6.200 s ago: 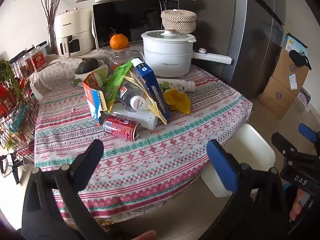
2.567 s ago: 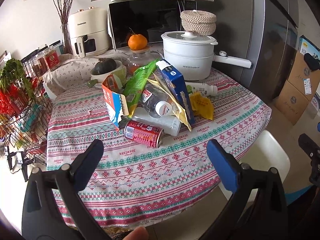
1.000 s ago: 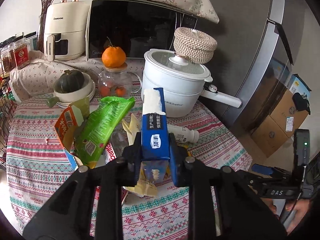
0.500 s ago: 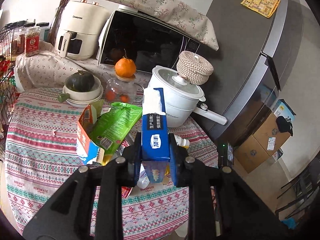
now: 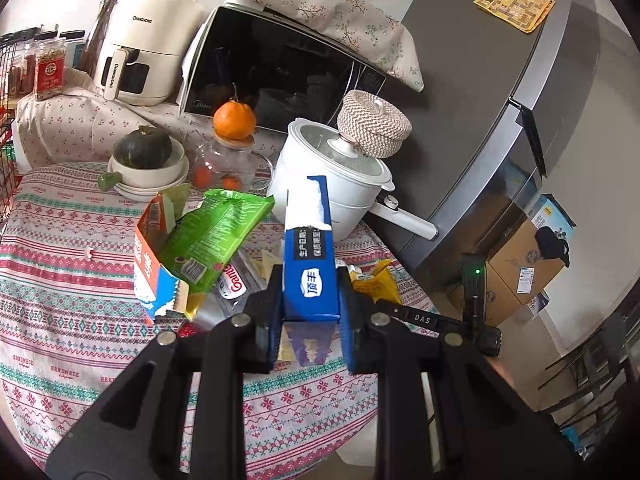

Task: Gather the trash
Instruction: 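Carry the carton and wrapper over the white bin and release both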

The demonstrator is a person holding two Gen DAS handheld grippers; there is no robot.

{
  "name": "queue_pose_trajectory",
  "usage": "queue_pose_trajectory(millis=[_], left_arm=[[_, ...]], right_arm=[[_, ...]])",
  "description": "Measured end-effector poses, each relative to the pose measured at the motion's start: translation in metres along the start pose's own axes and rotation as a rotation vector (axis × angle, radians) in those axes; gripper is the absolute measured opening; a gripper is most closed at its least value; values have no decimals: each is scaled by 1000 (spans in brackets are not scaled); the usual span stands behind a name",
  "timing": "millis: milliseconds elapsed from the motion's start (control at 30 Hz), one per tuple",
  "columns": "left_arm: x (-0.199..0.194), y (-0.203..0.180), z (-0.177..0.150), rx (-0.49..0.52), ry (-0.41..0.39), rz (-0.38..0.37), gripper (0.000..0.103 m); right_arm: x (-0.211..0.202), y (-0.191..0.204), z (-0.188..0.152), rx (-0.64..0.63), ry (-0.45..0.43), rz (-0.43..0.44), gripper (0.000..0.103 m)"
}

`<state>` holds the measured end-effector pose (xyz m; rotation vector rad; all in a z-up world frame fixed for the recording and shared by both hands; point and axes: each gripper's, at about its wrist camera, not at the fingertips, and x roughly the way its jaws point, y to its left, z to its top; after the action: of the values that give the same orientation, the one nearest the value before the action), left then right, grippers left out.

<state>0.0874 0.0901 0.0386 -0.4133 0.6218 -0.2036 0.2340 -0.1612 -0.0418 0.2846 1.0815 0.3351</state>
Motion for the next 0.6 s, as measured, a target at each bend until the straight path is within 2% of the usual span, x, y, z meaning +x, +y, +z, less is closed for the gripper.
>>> queue_pose_trajectory(millis=[100, 233, 433, 600], left_arm=[[4, -12, -5, 7, 22, -51, 25], [20, -42, -20, 42, 90, -121, 25], [59, -108, -69, 154, 249, -235, 25], [87, -157, -116, 255, 359, -300, 25]], right_arm=[[-33, -5, -3, 5, -35, -4, 12], [-85, -23, -17, 7, -84, -55, 12], [-150, -79, -53, 52, -116, -168, 12], [-178, -126, -82, 109, -109, -246, 12]])
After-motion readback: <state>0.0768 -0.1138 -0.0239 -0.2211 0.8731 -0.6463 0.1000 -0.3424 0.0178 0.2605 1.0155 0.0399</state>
